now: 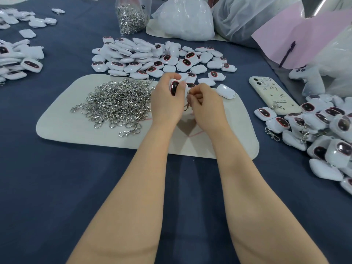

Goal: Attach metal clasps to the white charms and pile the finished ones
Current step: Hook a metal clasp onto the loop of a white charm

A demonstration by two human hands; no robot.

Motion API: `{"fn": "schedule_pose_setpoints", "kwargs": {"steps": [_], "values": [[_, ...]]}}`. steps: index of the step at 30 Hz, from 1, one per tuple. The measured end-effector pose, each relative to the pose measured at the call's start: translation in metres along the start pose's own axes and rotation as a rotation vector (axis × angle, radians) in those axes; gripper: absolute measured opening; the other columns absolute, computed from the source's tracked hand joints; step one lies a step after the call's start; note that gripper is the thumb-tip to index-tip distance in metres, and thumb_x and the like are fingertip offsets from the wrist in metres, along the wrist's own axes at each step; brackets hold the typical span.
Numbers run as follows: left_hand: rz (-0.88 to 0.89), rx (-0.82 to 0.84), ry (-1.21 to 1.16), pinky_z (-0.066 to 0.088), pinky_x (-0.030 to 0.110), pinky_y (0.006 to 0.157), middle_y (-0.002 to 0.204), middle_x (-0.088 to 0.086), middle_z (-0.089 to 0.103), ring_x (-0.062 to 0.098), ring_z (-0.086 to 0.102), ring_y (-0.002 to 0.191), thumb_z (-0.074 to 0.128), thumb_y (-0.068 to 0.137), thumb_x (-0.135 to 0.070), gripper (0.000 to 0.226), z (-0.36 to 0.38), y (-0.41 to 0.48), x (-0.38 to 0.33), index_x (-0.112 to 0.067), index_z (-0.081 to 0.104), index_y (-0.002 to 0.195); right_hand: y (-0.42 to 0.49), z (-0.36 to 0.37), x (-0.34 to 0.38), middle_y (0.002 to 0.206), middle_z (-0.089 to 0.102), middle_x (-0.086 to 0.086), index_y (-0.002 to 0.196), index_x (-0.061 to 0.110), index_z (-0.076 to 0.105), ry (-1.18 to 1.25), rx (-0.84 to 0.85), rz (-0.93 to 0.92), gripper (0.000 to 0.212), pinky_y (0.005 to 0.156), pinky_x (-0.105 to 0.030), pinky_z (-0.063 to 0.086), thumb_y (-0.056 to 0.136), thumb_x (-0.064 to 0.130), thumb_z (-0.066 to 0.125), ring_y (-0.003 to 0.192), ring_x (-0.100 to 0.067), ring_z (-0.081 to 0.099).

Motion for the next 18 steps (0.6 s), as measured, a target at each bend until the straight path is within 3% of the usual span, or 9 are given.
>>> {"fn": "schedule_pose_setpoints", "kwargs": {"steps": [3,5,9,13,18], "values": [[-0.080,-0.009,-0.043,0.045,0.027,0.079,0.083,-0.008,0.054,0.018,0.056,0.083,0.056,0.092,-0.019,0.013,0.001,0.003,0.007,-0.012,0.061,0.102,0.000,0.002,-0.005,0.080,0.058,0.006,0.101,0.012,0.060,0.101,0.041,0.073,0.013,0.084,-0.035,0.051,0.091,0.007,0.054,0.079,-0.011,0.057],[-0.216,0.002,-0.159,0.051,0.035,0.077,0.084,0.001,0.057,0.021,0.057,0.076,0.057,0.092,-0.021,0.009,0.003,0.004,0.017,-0.014,0.059,0.098,0.000,0.004,-0.006,0.080,0.057,0.007,0.101,0.013,0.060,0.150,0.070,0.105,0.014,0.083,-0.039,0.053,0.089,0.007,0.055,0.081,-0.012,0.057],[-0.438,0.014,-0.363,0.043,0.016,0.043,0.064,0.004,0.054,0.003,0.047,0.036,0.058,0.093,-0.023,0.013,0.005,0.000,0.030,-0.012,0.057,0.100,0.001,0.005,-0.006,0.082,0.061,0.007,0.095,0.016,0.058,0.167,0.082,0.128,0.016,0.079,-0.037,0.051,0.086,0.004,0.055,0.077,-0.009,0.057],[-0.559,0.022,-0.520,0.044,0.016,0.047,0.055,-0.002,0.051,0.003,0.045,0.034,0.058,0.093,-0.025,0.014,0.007,-0.001,0.034,-0.012,0.056,0.097,0.000,0.004,-0.008,0.086,0.063,0.004,0.091,0.020,0.054,0.170,0.056,0.142,0.015,0.071,-0.033,0.047,0.087,0.005,0.052,0.076,-0.011,0.055],[-0.554,0.004,-0.553,0.042,0.016,0.042,0.059,0.001,0.051,0.003,0.044,0.033,0.058,0.093,-0.021,0.011,0.005,0.000,0.034,-0.010,0.055,0.091,-0.001,0.004,-0.002,0.092,0.059,0.011,0.106,0.014,0.058,0.175,0.050,0.087,0.018,0.079,-0.021,0.048,0.088,0.010,0.059,0.086,-0.005,0.057]]}}
Point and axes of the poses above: each hand's wrist, its own y-axis towards the middle knuckle, its own z-axis out of the palm, x = y × z, the point moved 6 cm from there along y, towards the middle knuckle
